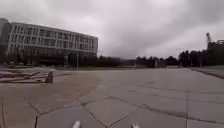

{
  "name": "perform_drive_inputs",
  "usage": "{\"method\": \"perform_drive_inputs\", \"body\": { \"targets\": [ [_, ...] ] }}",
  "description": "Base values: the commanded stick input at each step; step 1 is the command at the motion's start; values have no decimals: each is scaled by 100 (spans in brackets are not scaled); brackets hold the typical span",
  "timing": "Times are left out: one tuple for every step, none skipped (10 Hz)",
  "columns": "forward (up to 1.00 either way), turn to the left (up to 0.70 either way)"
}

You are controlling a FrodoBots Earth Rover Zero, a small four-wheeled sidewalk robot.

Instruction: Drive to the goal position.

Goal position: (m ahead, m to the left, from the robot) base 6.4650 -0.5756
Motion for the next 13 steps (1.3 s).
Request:
{"method": "perform_drive_inputs", "body": {
  "targets": [
    [70, 0],
    [70, 0],
    [70, 0],
    [70, 0],
    [70, 0],
    [70, 0],
    [70, 0],
    [70, 0],
    [70, 0],
    [70, 0],
    [70, 0],
    [70, 0],
    [70, 0]
  ]
}}
